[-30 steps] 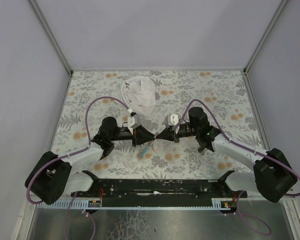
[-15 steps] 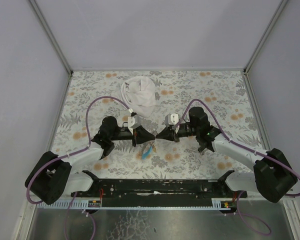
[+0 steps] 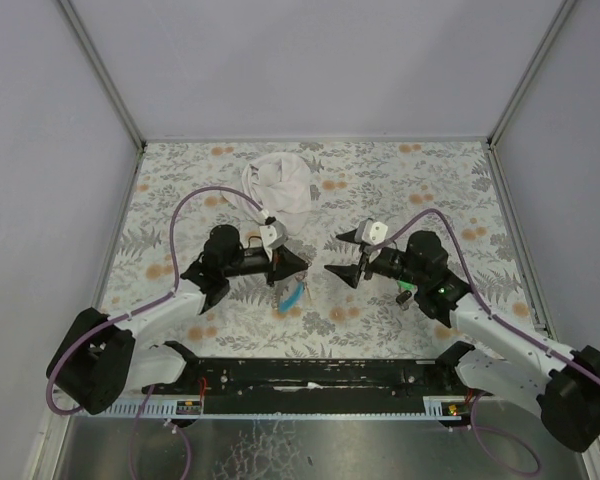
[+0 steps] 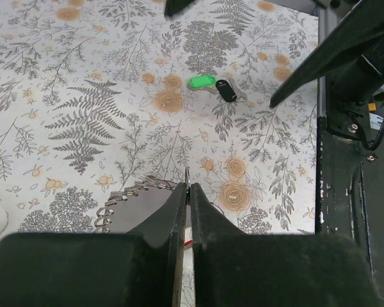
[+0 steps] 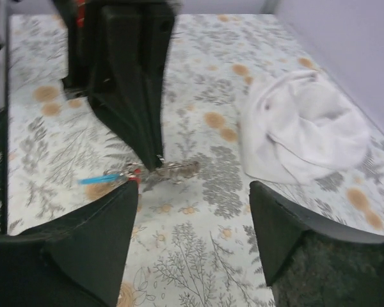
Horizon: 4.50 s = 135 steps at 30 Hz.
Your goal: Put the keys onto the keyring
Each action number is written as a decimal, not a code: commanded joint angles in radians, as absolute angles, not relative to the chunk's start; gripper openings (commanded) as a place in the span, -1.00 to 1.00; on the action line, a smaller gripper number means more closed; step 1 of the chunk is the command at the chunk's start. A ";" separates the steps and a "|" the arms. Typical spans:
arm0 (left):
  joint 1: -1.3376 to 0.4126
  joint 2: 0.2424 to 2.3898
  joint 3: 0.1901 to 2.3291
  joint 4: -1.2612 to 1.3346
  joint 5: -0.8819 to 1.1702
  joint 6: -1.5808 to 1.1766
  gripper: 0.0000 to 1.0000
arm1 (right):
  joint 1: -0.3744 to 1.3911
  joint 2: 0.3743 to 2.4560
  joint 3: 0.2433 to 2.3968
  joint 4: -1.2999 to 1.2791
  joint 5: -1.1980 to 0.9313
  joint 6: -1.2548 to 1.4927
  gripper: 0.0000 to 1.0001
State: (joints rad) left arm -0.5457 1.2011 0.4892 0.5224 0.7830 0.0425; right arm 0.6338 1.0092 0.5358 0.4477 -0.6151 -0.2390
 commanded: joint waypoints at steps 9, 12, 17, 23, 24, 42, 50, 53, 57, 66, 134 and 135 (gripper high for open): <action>-0.580 1.212 0.566 0.394 0.704 0.117 -1.00 | 0.630 0.885 0.616 0.172 0.105 0.169 0.98; -0.581 1.222 0.570 0.390 0.708 0.116 -1.00 | 0.630 0.894 0.666 0.016 0.171 0.240 0.98; -0.586 1.231 0.578 0.381 0.709 0.120 -1.00 | 0.630 0.950 0.740 -0.227 0.308 0.413 0.98; -0.591 1.223 0.575 0.377 0.701 0.125 -1.00 | 0.630 0.995 0.762 -0.423 0.367 0.553 0.98; -0.591 1.224 0.575 0.376 0.701 0.126 -1.00 | 0.630 1.003 0.767 -0.461 0.380 0.576 1.00; -0.594 1.232 0.573 0.381 0.702 0.126 -1.00 | 0.590 1.171 0.645 -0.596 0.337 0.776 0.30; -0.596 1.240 0.572 0.384 0.700 0.125 -1.00 | 0.577 1.229 0.618 -0.514 0.312 0.733 -0.02; -0.597 1.241 0.573 0.384 0.699 0.127 -1.00 | 0.577 1.239 0.617 -0.503 0.305 0.716 -0.11; -0.598 1.231 0.567 0.388 0.695 0.127 -1.00 | 0.577 1.261 0.612 -0.506 0.311 0.709 -0.21; -0.603 1.227 0.565 0.390 0.695 0.127 -1.00 | 0.577 1.282 0.604 -0.504 0.313 0.711 -0.49; -0.609 1.230 0.552 0.406 0.681 0.135 -1.00 | 0.745 1.202 0.507 0.146 0.106 0.290 -0.35; -0.609 1.231 0.552 0.408 0.680 0.136 -1.00 | 0.747 1.197 0.488 0.166 0.111 0.288 -0.34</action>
State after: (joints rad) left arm -0.6025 1.2350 0.5442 0.3622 0.6727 0.1291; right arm 0.7334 1.2392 0.5423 -0.0673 0.1036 0.3111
